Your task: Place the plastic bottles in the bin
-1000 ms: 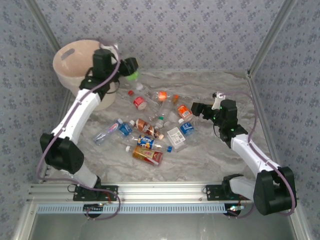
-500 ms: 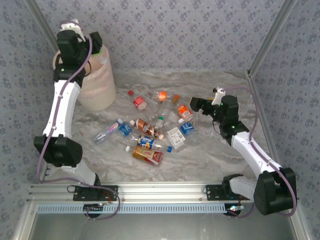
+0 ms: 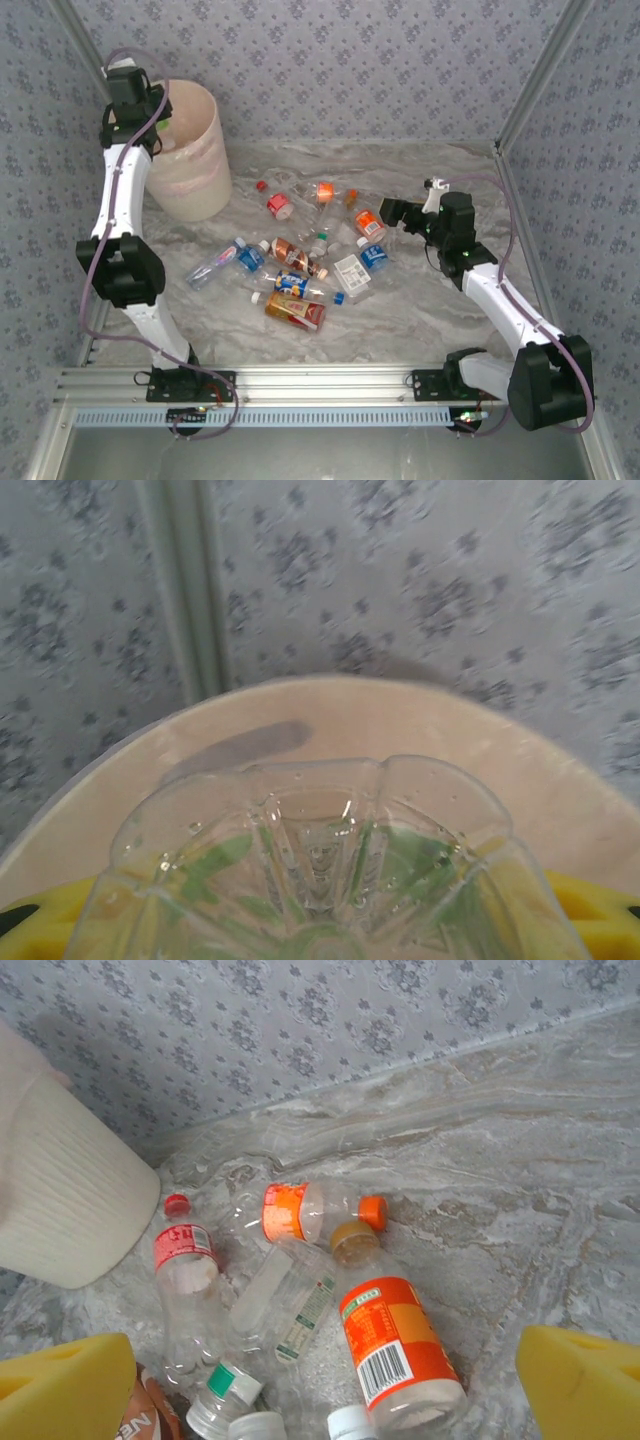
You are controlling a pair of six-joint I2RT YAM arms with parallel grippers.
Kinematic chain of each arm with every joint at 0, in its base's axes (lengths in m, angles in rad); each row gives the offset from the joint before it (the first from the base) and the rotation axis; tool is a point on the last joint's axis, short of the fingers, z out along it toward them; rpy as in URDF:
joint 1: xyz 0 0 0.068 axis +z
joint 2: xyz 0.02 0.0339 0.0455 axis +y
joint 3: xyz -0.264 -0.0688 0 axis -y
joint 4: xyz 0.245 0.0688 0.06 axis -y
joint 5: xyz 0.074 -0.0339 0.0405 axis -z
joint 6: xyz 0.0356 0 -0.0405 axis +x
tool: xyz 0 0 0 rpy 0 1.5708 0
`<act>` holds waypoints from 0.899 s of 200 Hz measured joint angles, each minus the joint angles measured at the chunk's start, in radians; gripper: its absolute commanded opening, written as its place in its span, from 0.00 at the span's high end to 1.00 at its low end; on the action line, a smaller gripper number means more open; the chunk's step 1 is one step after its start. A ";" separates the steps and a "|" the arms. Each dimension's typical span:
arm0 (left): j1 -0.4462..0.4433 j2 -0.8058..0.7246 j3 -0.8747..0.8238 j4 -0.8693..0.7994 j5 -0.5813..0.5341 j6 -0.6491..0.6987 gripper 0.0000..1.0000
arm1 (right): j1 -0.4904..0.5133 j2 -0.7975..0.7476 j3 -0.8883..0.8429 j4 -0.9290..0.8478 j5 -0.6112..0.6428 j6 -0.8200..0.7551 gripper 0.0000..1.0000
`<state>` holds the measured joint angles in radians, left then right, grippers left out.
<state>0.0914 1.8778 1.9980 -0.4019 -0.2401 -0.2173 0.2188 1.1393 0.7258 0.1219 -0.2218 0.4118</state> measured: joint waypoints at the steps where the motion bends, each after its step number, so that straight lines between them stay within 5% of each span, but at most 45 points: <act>1: 0.001 0.000 -0.001 -0.001 -0.003 0.001 0.41 | 0.000 0.000 0.000 -0.001 0.000 0.000 0.00; 53: 0.025 0.046 -0.013 -0.053 -0.119 0.016 0.40 | 0.000 0.000 0.000 -0.037 0.033 0.000 0.00; 89: 0.027 0.141 0.001 -0.121 -0.172 0.010 0.27 | 0.000 0.000 0.000 -0.043 0.049 0.000 0.00; 180: 0.027 0.190 0.120 -0.224 -0.092 -0.044 0.14 | 0.000 0.000 0.000 -0.087 0.076 -0.001 0.00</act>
<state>0.1181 2.0682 2.1181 -0.6254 -0.3321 -0.2615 0.2188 1.1393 0.7258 0.0353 -0.1463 0.4110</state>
